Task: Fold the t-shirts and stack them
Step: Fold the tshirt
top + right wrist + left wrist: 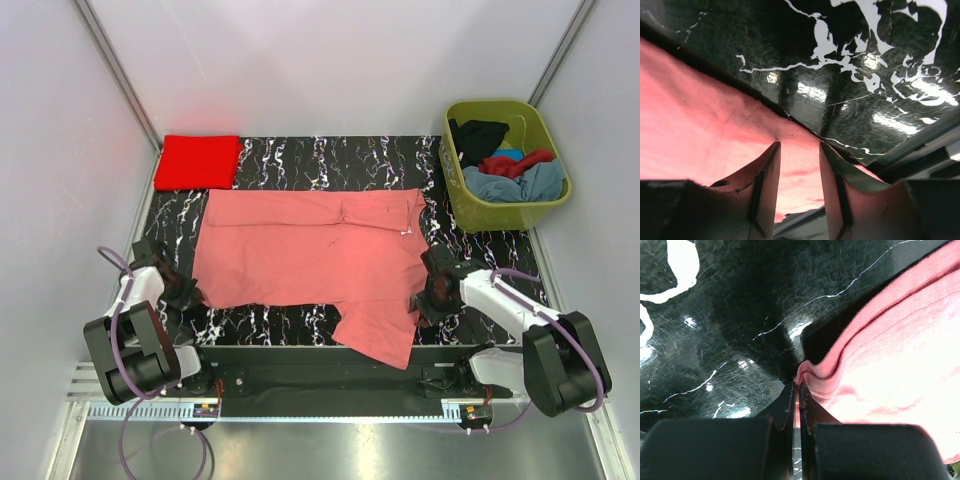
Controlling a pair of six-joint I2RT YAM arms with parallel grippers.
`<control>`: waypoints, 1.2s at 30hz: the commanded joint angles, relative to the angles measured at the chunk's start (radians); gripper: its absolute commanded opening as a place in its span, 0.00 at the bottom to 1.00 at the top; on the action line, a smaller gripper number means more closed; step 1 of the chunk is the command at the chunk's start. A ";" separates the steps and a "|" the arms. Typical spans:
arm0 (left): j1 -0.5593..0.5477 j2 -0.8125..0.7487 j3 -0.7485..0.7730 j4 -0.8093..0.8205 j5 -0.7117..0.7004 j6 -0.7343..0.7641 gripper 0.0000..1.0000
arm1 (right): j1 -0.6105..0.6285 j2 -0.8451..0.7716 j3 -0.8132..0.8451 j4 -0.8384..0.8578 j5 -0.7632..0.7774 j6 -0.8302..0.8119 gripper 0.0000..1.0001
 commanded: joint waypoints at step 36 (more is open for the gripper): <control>0.009 -0.116 0.068 -0.099 -0.128 0.011 0.00 | 0.034 0.076 0.222 -0.186 0.175 -0.330 0.00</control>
